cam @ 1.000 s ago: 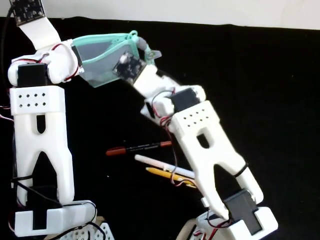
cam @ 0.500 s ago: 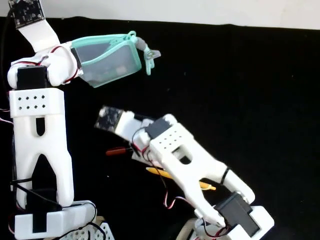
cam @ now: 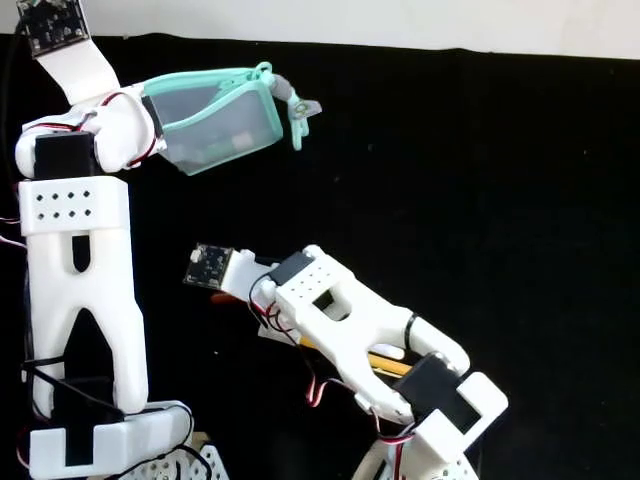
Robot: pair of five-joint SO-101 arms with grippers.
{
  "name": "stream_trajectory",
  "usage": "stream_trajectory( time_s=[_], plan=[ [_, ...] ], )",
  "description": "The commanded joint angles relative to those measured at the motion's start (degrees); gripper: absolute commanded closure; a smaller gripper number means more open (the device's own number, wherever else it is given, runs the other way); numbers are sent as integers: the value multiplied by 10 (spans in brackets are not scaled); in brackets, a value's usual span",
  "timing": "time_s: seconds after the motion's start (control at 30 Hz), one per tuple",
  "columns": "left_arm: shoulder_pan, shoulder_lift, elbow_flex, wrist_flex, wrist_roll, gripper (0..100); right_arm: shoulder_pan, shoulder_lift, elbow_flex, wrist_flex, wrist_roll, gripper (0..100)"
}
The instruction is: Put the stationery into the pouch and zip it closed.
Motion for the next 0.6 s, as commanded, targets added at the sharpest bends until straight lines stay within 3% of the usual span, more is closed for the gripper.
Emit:
stream_trajectory(
  time_s=[0.0, 0.13, 0.27, 0.57],
  plan=[
    [-6, 1, 4, -5, 2, 993, 0, 12, -2, -17, -4, 848],
    [-6, 1, 5, -5, 2, 993, 0, 32, -2, -34, -1, 859],
    [-6, 1, 5, -5, 2, 993, 0, 37, -2, -33, 0, 998],
    [-6, 1, 5, -5, 2, 993, 10, 34, -13, -29, -4, 991]
  ],
)
